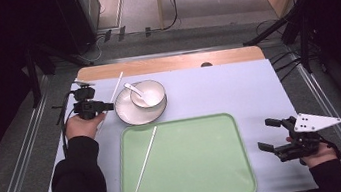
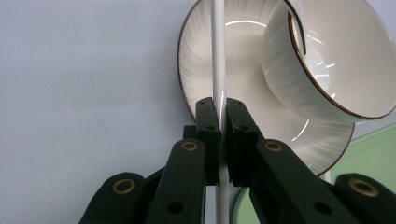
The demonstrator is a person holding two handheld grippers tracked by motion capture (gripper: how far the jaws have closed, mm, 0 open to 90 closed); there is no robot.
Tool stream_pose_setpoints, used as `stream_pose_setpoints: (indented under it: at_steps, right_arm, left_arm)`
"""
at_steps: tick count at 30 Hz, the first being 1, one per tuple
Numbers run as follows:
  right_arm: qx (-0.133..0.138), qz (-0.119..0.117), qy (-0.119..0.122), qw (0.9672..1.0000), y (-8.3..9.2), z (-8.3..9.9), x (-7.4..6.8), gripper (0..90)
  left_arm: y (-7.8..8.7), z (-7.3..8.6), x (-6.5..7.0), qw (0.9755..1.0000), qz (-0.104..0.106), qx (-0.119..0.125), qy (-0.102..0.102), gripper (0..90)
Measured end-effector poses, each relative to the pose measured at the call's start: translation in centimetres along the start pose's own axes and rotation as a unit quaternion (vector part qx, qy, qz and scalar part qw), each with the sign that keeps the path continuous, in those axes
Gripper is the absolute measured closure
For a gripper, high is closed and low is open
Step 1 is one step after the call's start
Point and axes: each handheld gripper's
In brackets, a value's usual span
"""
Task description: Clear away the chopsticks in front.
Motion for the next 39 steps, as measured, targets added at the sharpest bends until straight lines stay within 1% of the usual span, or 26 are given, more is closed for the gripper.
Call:
stream_pose_setpoints:
  at_steps: [3,4,5,8,9,10,11,12,14,15,16,17,18,21,22,23,24,25,28,29,31,32,33,36,39]
  right_arm:
    - [-0.002,-0.001,-0.001,1.0,-0.1,0.0,0.0,14.1]
    - [-0.003,-0.001,-0.001,1.0,-0.1,0.0,-0.1,14.0]
    - [-0.002,-0.001,-0.001,1.0,-0.1,0.0,-0.1,14.1]
    - [-0.002,-0.001,0.0,1.0,-0.1,0.0,-0.1,14.1]
    - [-0.002,-0.002,0.0,1.0,-0.1,-0.1,-0.1,14.0]
    - [-0.002,-0.002,0.0,1.0,-0.1,-0.1,-0.1,14.0]
    - [0.0,-0.003,0.001,1.0,-0.2,-0.1,-0.1,14.1]
    - [-0.001,-0.003,0.0,1.0,-0.2,-0.1,-0.1,14.1]
    - [0.0,-0.003,0.001,1.0,-0.2,-0.2,-0.1,14.1]
    - [0.0,-0.004,0.002,1.0,-0.3,-0.2,-0.1,14.1]
    - [-0.001,-0.005,0.002,1.0,-0.3,-0.2,0.0,14.1]
    - [-0.001,-0.005,0.002,1.0,-0.3,-0.2,0.0,14.1]
    - [0.0,-0.005,0.002,1.0,-0.3,-0.2,0.0,14.0]
    - [0.0,-0.006,0.003,1.0,-0.4,-0.3,-0.1,14.1]
    - [0.001,-0.007,0.004,1.0,-0.5,-0.3,-0.1,14.1]
    - [0.001,-0.007,0.004,1.0,-0.5,-0.3,-0.1,14.1]
    - [0.001,-0.007,0.004,1.0,-0.5,-0.3,-0.1,14.1]
    - [0.001,-0.008,0.005,1.0,-0.6,-0.4,-0.1,14.1]
    - [0.001,-0.008,0.006,1.0,-0.6,-0.4,0.0,14.0]
    - [0.001,-0.008,0.006,1.0,-0.6,-0.4,0.0,14.1]
    - [0.0,-0.009,0.006,0.9999,-0.6,-0.4,0.0,14.1]
    - [0.0,-0.01,0.006,0.9999,-0.7,-0.4,0.0,14.1]
    - [0.0,-0.01,0.006,0.9999,-0.7,-0.4,0.0,14.1]
    - [0.001,-0.01,0.006,0.9999,-0.6,-0.4,0.0,14.1]
    - [0.001,-0.01,0.006,0.9999,-0.6,-0.4,-0.1,14.1]
  left_arm:
    - [1.5,0.0,0.2,1.0,0.003,0.006,0.005,86.4]
    - [1.5,0.0,0.2,1.0,0.003,0.006,0.005,86.4]
    - [1.9,0.1,0.3,1.0,-0.001,0.007,0.007,86.4]
    - [3.2,0.4,0.9,1.0,0.0,0.005,0.005,86.4]
    - [3.5,0.5,1.0,1.0,0.004,0.003,0.006,86.4]
    - [3.8,0.7,1.2,0.9999,0.011,0.006,0.009,86.4]
    - [4.3,1.0,1.7,0.9999,0.014,0.008,0.005,86.4]
    - [4.3,1.0,1.7,0.9999,0.014,0.008,0.005,86.4]
    - [4.8,1.4,2.3,0.9997,0.023,0.01,-0.002,86.5]
    - [5.2,1.9,3.1,0.9993,0.033,0.013,-0.008,86.4]
    - [5.4,2.1,3.5,0.9992,0.036,0.013,-0.011,86.4]
    - [5.4,2.1,3.5,0.9992,0.036,0.013,-0.011,86.4]
    - [5.5,2.4,4.0,0.9991,0.038,0.012,-0.015,86.4]
    - [5.6,3.2,4.9,0.9981,0.058,0.007,-0.02,86.4]
    - [5.5,3.8,5.5,0.9978,0.063,0.002,-0.023,86.4]
    - [5.5,3.8,5.5,0.9978,0.063,0.002,-0.023,86.4]
    - [5.4,4.1,5.8,0.9976,0.064,0.0,-0.026,86.4]
    - [5.3,4.7,6.5,0.9973,0.066,-0.001,-0.033,86.4]
    - [5.2,5.3,7.2,0.997,0.066,0.001,-0.04,86.4]
    - [5.1,5.6,7.5,0.9969,0.065,-0.003,-0.044,86.4]
    - [4.6,6.7,8.1,0.9961,0.073,-0.006,-0.05,86.4]
    - [4.4,7.0,8.4,0.9963,0.069,-0.007,-0.051,86.4]
    - [4.4,7.0,8.4,0.9963,0.069,-0.007,-0.051,86.4]
    - [3.9,8.1,8.9,0.995,0.082,-0.012,-0.055,86.4]
    - [3.3,9.3,9.4,0.9947,0.081,-0.019,-0.061,86.4]
Point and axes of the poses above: each handheld gripper's, and its own axes: y roughly backward along the jaws, z roughly out of its underside, x roughly to its right, and after that the axes turned 14 degrees about z, right-handed
